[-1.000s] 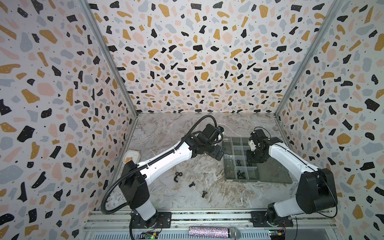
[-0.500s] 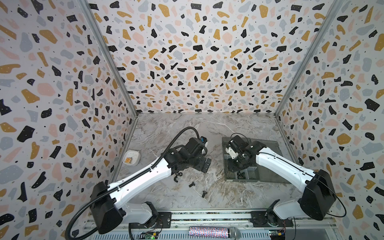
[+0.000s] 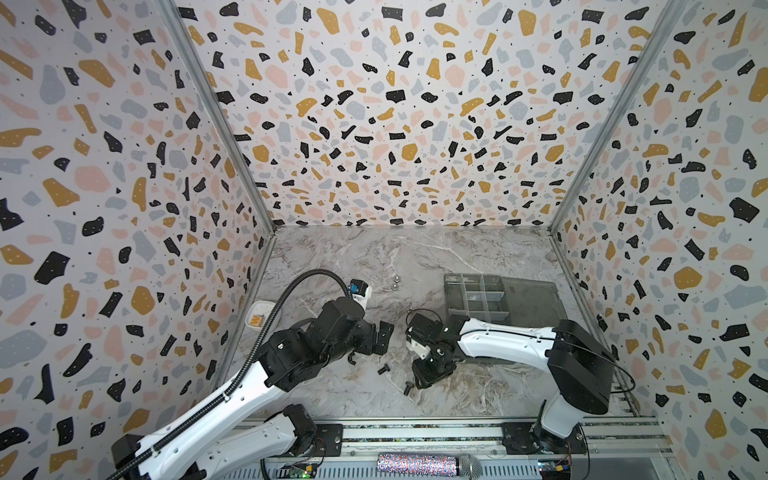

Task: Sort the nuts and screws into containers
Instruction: 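Lower the right gripper onto a black hex bolt nearer the robot and close, then lift the bolt with the right gripper and carry it over the organizer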

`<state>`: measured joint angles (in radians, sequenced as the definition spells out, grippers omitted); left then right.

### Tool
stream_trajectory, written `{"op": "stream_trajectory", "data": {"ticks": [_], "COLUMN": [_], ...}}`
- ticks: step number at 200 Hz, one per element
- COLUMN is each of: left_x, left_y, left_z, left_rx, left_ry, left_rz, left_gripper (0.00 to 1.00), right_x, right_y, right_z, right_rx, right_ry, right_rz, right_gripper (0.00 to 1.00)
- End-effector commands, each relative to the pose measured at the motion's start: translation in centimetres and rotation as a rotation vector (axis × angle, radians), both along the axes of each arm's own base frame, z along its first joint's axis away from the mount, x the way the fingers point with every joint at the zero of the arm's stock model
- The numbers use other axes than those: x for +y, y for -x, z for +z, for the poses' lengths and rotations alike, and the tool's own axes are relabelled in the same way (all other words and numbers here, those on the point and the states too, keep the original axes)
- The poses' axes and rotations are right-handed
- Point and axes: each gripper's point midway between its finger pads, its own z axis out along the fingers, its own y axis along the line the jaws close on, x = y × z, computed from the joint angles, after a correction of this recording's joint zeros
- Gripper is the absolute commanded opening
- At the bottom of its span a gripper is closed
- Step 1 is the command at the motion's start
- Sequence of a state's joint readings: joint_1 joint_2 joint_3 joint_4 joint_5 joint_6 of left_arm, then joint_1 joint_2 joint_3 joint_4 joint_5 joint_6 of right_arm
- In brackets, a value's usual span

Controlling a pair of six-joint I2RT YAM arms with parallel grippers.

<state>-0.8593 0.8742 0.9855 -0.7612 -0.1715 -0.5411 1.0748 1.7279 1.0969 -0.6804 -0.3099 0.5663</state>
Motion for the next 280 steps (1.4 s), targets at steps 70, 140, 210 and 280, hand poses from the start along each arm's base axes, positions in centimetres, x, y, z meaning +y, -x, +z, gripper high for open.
{"op": "stream_trajectory", "data": {"ticks": [70, 140, 210, 280], "left_x": [2.3, 2.6, 3.1, 2.5], "left_y": [0.7, 0.6, 0.1, -1.7], "left_z": [0.7, 1.1, 1.3, 3.7], "left_rx": [-0.01, -0.024, -0.05, -0.118], "left_ry": [-0.023, -0.005, -0.046, -0.104], "left_rz": [0.055, 0.085, 0.097, 0.092], "left_gripper": [1.0, 1.0, 1.0, 1.0], "right_x": [4.3, 2.7, -1.0, -2.0], "right_y": [0.6, -0.4, -2.8, -5.9], "right_z": [-0.9, -2.7, -4.6, -3.3], "right_rx": [0.006, -0.038, -0.173, -0.208], "right_ry": [-0.078, 0.06, 0.294, 0.297], "right_rz": [0.013, 0.032, 0.055, 0.025], "right_gripper": [0.49, 0.45, 0.21, 0.1]}}
